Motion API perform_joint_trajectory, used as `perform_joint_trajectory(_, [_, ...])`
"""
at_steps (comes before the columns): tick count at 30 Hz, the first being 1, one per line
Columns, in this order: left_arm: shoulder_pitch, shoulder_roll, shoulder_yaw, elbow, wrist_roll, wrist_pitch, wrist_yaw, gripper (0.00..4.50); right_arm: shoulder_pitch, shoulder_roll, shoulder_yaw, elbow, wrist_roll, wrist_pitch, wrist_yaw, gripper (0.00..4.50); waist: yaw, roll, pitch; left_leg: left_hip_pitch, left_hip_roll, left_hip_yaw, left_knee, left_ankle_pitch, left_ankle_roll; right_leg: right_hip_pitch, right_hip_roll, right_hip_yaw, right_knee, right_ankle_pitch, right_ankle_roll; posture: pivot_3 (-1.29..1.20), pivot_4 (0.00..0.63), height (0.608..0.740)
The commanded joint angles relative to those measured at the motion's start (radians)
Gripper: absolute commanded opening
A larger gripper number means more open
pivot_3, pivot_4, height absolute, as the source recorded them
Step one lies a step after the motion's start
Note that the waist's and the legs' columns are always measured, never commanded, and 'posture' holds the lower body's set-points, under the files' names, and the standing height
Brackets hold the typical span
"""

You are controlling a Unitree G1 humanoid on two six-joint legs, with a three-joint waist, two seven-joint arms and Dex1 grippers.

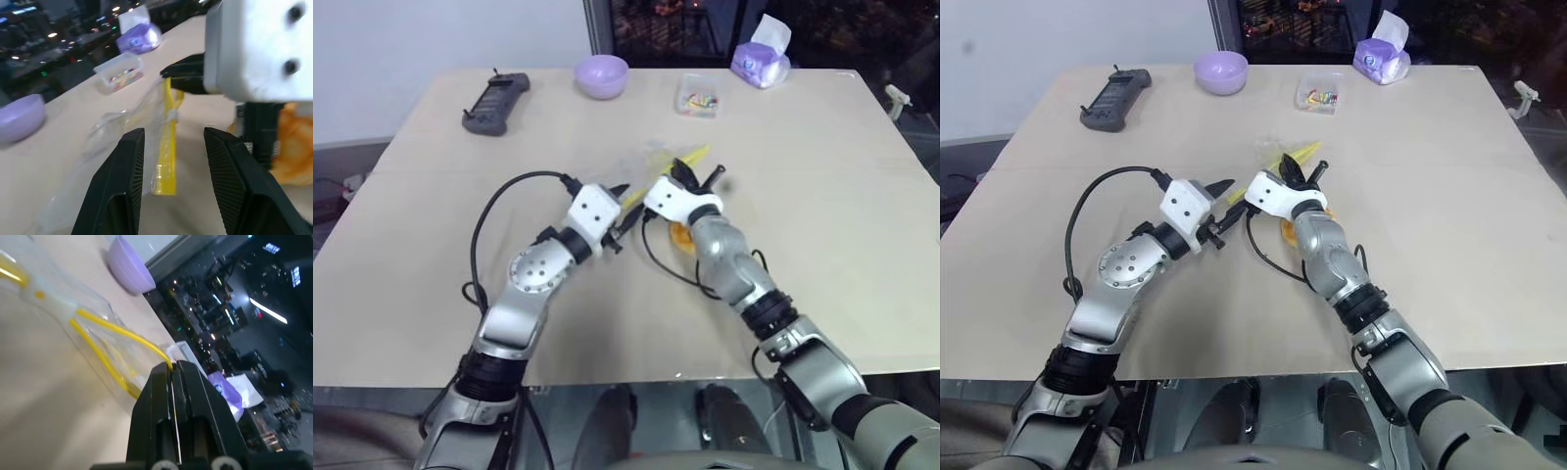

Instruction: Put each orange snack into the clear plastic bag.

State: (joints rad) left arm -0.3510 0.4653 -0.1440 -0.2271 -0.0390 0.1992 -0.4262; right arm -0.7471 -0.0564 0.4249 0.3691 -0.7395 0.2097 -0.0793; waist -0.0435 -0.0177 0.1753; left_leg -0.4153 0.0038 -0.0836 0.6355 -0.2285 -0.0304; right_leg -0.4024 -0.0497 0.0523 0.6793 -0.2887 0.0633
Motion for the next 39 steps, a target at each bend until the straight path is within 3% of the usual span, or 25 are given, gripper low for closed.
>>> perform_joint_trajectory(1, [-0.022,0.006,-0.03,-0.01,0.103,-0.03,0.03,2.04,-0.002,0.013,0.01,-0.063,-0.005,-0.009,-0.011,0.0,0.0,0.0,0.0,0.0,0.0,0.0,0.0,0.0,0.0,0.0,0.0,0.0,0.0,0.0,0.0,0.0,0.15,0.74])
perform_joint_trajectory(14, [-0.067,-0.043,-0.031,0.027,0.194,-0.008,0.045,2.04,-0.004,0.013,0.013,-0.065,-0.007,-0.014,-0.024,0.0,0.0,0.0,0.0,0.0,0.0,0.0,0.0,0.0,0.0,0.0,0.0,0.0,0.0,0.0,0.0,0.0,0.15,0.74])
perform_joint_trajectory(17, [-0.062,-0.043,-0.025,0.031,0.199,-0.003,0.042,1.27,-0.005,0.014,0.013,-0.063,-0.007,-0.016,-0.027,0.0,-0.001,0.0,0.0,0.0,0.0,0.0,0.0,0.0,0.0,0.0,0.0,0.0,0.0,0.0,0.0,0.0,0.15,0.74])
perform_joint_trajectory(20, [-0.063,-0.044,-0.02,0.033,0.205,-0.004,0.047,0.06,-0.005,0.014,0.014,-0.061,-0.005,-0.018,-0.03,0.0,-0.001,0.0,0.0,0.0,0.0,0.0,0.0,0.0,-0.001,0.0,0.0,0.0,0.001,0.0,0.0,0.0,0.15,0.74])
perform_joint_trajectory(25, [-0.059,-0.043,-0.02,0.035,0.211,-0.009,0.046,0.06,-0.006,0.011,0.01,-0.053,0.01,-0.053,-0.042,0.0,-0.001,0.0,0.0,0.0,0.0,0.0,0.001,0.0,-0.001,0.0,0.0,0.0,0.001,0.0,0.0,0.0,0.15,0.74])
perform_joint_trajectory(27, [-0.051,-0.039,-0.021,0.041,0.214,-0.023,0.045,0.06,-0.013,0.017,-0.026,-0.019,0.114,-0.132,0.019,0.0,-0.001,0.0,0.0,0.0,0.0,0.0,0.001,0.0,-0.001,0.0,0.0,0.0,0.001,0.0,0.0,0.0,0.15,0.74])
perform_joint_trajectory(28, [-0.045,-0.035,-0.02,0.05,0.211,-0.037,0.04,0.06,-0.018,0.023,-0.06,0.005,0.235,-0.181,0.139,0.0,-0.002,0.0,0.0,0.0,0.0,0.0,0.001,0.0,-0.001,0.0,0.0,0.0,0.001,0.0,0.0,0.0,0.15,0.74])
perform_joint_trajectory(36, [-0.044,0.018,0.005,0.203,0.179,-0.258,-0.009,0.0,0.04,-0.083,-0.109,-0.092,0.433,-0.208,0.423,3.56,0.0,0.0,0.0,0.0,0.0,0.0,0.001,0.0,0.0,0.0,0.0,0.0,0.001,0.0,0.0,0.0,0.15,0.74])
perform_joint_trajectory(39, [-0.07,0.033,0.029,0.287,0.154,-0.341,-0.027,0.0,0.052,-0.128,-0.166,-0.138,0.475,-0.166,0.446,3.56,0.001,0.0,0.0,0.0,0.0,0.0,0.002,0.0,0.0,0.0,0.0,0.0,0.001,0.0,0.0,0.0,0.15,0.74])
